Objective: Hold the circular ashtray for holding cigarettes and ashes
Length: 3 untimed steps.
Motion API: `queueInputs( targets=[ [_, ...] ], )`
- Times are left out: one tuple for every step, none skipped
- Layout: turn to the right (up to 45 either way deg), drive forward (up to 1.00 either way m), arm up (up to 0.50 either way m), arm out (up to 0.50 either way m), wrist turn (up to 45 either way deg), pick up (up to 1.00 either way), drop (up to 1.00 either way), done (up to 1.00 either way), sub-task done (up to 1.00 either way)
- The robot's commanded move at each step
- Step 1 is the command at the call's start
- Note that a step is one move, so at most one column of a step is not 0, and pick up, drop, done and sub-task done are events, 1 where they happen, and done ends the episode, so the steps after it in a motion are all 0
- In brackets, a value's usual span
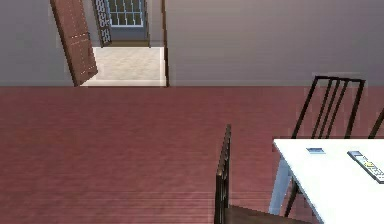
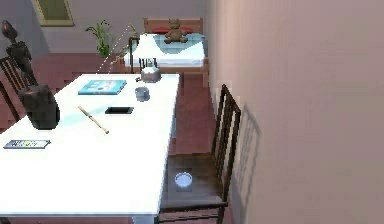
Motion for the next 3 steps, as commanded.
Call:
queueInputs(
  targets=[
    [0.0,0.0,0.5,0.0,0.0,0.0,0.0,0.0,0.0],
    [0.0,0.0,0.08,0.0,0.0,0.0,0.0,0.0,0.0],
    [0.0,0.0,0.0,0.44,0.0,0.0,0.0,0.0,0.0]
  ],
)
